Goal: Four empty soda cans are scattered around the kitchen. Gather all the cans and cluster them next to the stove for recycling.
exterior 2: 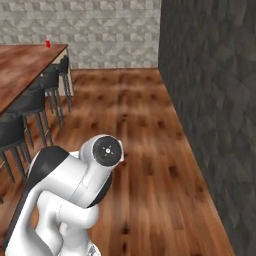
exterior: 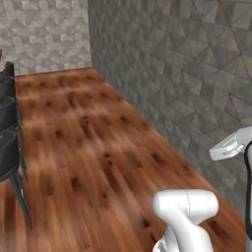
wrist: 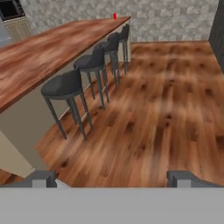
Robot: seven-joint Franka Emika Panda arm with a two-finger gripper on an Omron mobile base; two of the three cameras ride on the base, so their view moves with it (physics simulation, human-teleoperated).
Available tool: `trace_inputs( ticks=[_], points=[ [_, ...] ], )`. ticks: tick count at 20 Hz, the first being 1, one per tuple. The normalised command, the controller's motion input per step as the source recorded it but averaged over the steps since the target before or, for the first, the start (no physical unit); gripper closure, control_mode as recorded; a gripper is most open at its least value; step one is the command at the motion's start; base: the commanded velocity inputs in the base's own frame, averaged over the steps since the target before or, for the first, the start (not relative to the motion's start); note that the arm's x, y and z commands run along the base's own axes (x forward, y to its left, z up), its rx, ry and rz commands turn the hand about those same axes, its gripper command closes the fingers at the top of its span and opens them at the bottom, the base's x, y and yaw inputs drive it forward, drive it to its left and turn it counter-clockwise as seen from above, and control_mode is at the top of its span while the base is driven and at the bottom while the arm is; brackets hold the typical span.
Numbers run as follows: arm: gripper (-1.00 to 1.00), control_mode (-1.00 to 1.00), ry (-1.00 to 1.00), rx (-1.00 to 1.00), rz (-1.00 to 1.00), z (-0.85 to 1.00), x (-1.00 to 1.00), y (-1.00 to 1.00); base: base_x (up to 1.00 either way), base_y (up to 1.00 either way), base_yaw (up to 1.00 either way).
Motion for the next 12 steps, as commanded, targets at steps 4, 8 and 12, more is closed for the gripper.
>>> trace_inputs(
  ticks=[4, 8, 12],
  points=[
    [-1.00, 1.00, 0.00, 0.00, 0.00, 0.00, 0.00, 0.00, 0.89, -0.10, 0.11],
    [-1.00, 1.00, 0.00, 0.00, 0.00, 0.00, 0.00, 0.00, 0.91, -0.11, 0.11],
    [-1.00, 1.00, 0.00, 0.00, 0.00, 0.00, 0.00, 0.00, 0.94, -0.03, 0.16]
  ],
)
